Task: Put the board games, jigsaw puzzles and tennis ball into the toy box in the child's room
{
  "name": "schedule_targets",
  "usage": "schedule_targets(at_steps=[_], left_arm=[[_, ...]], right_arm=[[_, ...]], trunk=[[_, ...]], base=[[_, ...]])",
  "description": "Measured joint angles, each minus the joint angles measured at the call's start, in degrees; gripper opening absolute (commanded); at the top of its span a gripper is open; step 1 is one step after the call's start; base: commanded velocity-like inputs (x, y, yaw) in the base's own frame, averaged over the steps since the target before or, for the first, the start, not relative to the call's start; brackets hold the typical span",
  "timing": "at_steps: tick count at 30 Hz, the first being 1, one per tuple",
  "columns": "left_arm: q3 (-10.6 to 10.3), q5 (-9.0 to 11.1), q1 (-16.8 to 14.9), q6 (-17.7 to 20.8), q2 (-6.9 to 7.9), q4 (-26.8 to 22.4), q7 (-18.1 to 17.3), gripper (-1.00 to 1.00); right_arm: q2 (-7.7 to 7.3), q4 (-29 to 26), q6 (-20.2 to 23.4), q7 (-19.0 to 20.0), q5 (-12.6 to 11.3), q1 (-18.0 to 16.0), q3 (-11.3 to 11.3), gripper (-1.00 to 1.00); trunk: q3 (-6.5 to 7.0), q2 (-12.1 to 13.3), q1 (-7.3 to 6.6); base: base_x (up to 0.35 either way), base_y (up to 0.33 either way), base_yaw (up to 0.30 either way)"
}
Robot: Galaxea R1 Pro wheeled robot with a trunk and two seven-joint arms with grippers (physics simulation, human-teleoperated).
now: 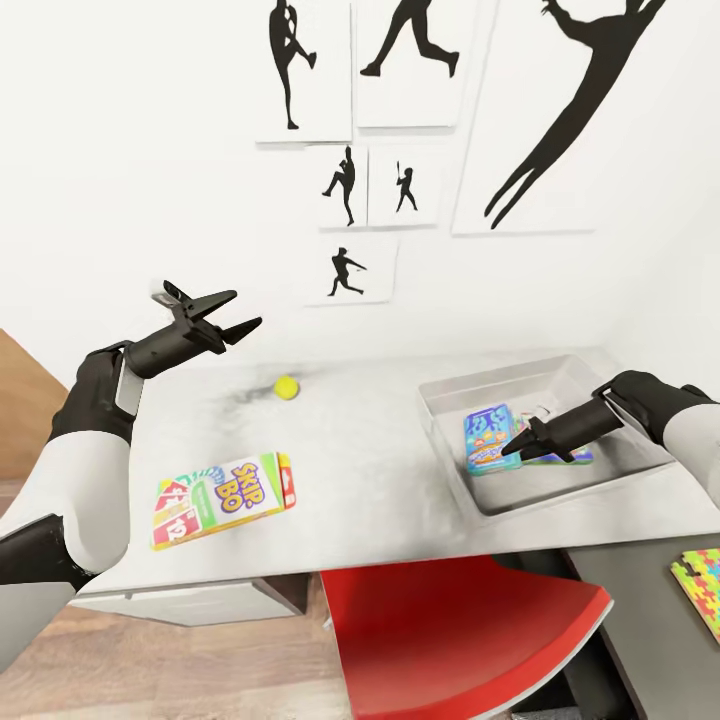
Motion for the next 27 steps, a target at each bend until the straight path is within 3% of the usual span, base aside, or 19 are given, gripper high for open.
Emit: schedule_targets(at_steps=[27], left_arm=[[0.0,0.0,0.0,0.0,0.07,0.0,0.0,1.0]], right_arm=[[-0.09,0.0,0.0,0.2,-0.13,0.0,-0.06,-1.0]], trunk=[[-2.53,0.0,0.0]], base=[[0.0,0.0,0.0]])
